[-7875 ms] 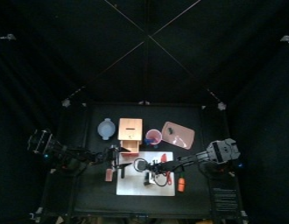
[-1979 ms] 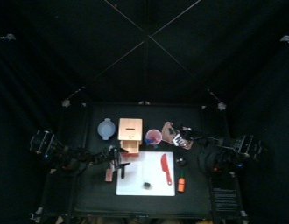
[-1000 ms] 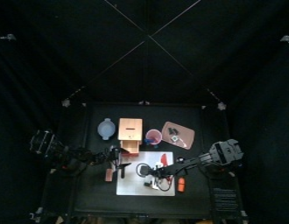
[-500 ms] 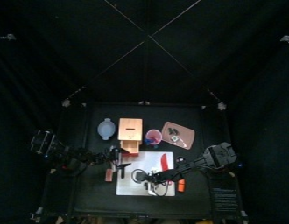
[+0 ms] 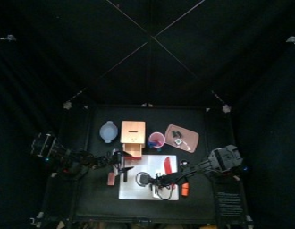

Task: Place sushi on board then cut the sushi with the knife then place the pieces on the plate
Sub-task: Place the 4 sushi pieces on the plate

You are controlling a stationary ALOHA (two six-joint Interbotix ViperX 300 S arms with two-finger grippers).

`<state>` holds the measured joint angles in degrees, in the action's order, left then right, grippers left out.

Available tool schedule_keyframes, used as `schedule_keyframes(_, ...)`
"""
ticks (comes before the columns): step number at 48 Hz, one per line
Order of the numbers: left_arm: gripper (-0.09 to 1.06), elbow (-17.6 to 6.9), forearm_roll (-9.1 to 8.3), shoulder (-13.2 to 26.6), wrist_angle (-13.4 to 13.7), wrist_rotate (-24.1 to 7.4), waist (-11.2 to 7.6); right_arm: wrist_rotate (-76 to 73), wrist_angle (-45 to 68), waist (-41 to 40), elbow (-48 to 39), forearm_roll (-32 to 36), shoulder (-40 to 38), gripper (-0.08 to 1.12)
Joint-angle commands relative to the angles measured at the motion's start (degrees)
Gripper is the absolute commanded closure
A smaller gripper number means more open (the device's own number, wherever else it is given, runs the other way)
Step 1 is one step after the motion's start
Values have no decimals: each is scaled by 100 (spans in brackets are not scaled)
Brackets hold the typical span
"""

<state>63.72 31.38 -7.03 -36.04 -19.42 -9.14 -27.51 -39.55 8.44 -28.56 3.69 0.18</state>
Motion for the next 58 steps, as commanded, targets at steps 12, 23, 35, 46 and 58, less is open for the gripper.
schedule_keyframes(12,-5,-62,79,-9,18,26,9,0,193,-2215,-2610,-141,-3059,51)
schedule_keyframes(23,-5,-97,79,18,18,18,9,18,1020,-4087,-3568,97,-3384,51)
schedule_keyframes(35,-5,-114,79,26,18,18,9,88,2188,-4711,-3691,229,-2944,45)
schedule_keyframes(46,-5,-105,88,18,18,18,9,44,2312,-4667,-3533,457,-2224,23)
schedule_keyframes(58,-5,-97,79,26,18,18,9,26,1934,-4605,-3296,457,-2751,22)
